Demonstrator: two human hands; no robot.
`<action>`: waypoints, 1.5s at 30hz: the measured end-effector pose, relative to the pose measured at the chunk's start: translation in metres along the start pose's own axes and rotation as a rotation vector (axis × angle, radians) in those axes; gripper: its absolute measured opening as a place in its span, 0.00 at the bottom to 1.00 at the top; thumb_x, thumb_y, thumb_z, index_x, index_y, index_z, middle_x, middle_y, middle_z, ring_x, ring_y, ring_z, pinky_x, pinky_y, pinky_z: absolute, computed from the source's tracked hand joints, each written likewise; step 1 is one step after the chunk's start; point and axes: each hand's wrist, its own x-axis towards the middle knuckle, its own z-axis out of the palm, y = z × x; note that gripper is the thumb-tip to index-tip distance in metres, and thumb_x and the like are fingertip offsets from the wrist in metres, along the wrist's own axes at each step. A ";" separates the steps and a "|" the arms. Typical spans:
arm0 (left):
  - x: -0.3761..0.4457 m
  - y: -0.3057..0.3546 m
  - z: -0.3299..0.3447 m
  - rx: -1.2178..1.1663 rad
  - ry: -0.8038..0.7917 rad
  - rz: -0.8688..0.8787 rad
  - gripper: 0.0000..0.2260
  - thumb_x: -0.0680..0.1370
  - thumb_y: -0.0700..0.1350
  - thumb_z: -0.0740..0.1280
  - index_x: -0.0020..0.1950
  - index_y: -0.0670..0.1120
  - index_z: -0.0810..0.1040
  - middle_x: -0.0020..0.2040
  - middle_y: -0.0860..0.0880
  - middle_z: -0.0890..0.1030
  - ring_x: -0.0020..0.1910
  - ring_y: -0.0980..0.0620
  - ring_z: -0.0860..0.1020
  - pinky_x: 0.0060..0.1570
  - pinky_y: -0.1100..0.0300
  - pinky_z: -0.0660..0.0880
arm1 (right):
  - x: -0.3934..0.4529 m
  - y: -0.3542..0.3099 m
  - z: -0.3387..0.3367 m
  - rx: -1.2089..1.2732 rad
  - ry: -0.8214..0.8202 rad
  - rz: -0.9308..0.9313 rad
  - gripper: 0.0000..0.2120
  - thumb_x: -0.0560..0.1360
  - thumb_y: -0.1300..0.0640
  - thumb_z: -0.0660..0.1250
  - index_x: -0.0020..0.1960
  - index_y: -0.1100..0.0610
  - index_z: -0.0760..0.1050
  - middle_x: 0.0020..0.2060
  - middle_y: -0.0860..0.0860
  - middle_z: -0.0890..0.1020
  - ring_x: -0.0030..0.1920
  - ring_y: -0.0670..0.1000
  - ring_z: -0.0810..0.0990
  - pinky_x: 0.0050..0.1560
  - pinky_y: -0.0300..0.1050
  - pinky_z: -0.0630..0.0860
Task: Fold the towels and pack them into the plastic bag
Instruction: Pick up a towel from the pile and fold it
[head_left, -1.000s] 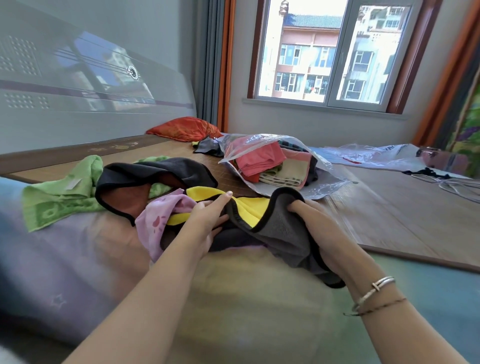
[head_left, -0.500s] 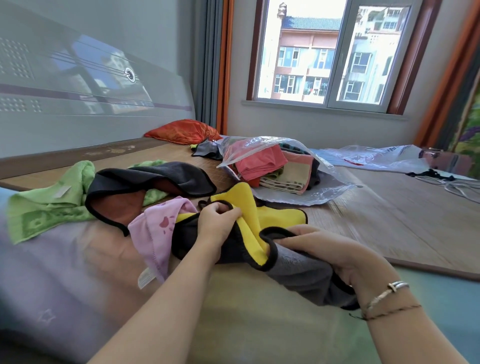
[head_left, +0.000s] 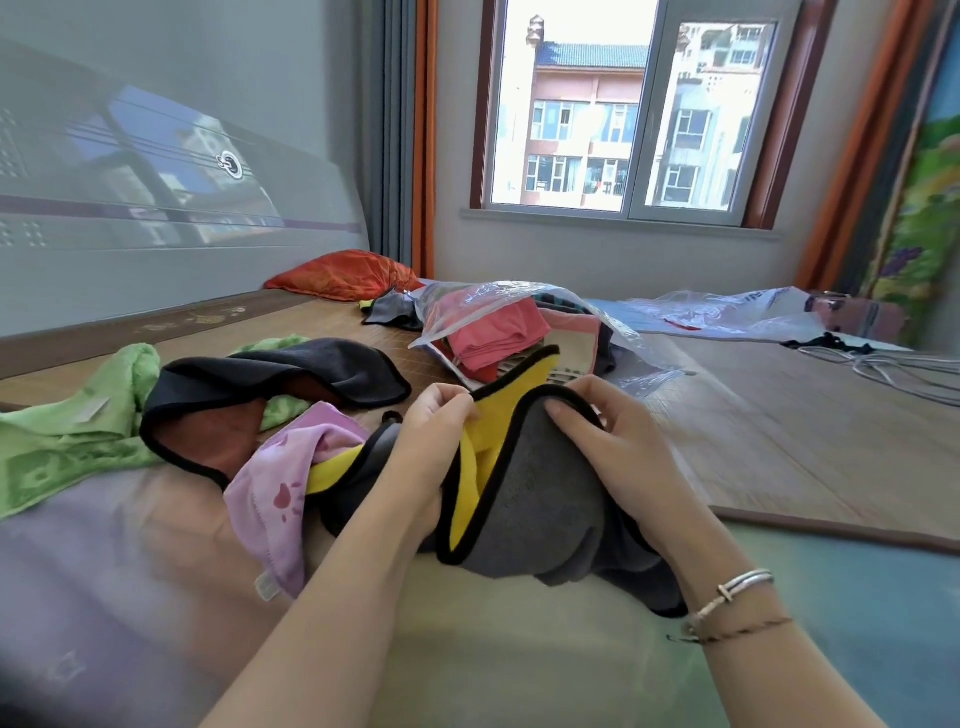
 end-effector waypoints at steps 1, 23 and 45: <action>-0.002 0.000 0.001 -0.006 -0.030 -0.004 0.06 0.78 0.37 0.61 0.49 0.47 0.75 0.41 0.46 0.77 0.38 0.50 0.76 0.34 0.60 0.75 | 0.000 0.000 0.001 0.016 0.019 -0.002 0.04 0.77 0.57 0.67 0.47 0.57 0.78 0.51 0.55 0.80 0.45 0.44 0.80 0.45 0.36 0.76; -0.029 0.011 0.012 0.165 -0.236 0.434 0.15 0.76 0.30 0.65 0.58 0.45 0.71 0.59 0.49 0.76 0.54 0.59 0.80 0.48 0.67 0.76 | 0.021 -0.016 -0.022 0.342 0.446 0.049 0.11 0.76 0.62 0.67 0.56 0.50 0.75 0.47 0.52 0.83 0.49 0.51 0.82 0.53 0.46 0.78; -0.021 0.160 0.045 0.683 -0.350 0.433 0.10 0.74 0.44 0.73 0.46 0.40 0.75 0.43 0.45 0.82 0.40 0.55 0.81 0.41 0.64 0.79 | 0.046 -0.127 -0.177 -0.189 0.152 0.312 0.08 0.76 0.60 0.68 0.55 0.59 0.79 0.48 0.53 0.82 0.50 0.50 0.80 0.47 0.42 0.75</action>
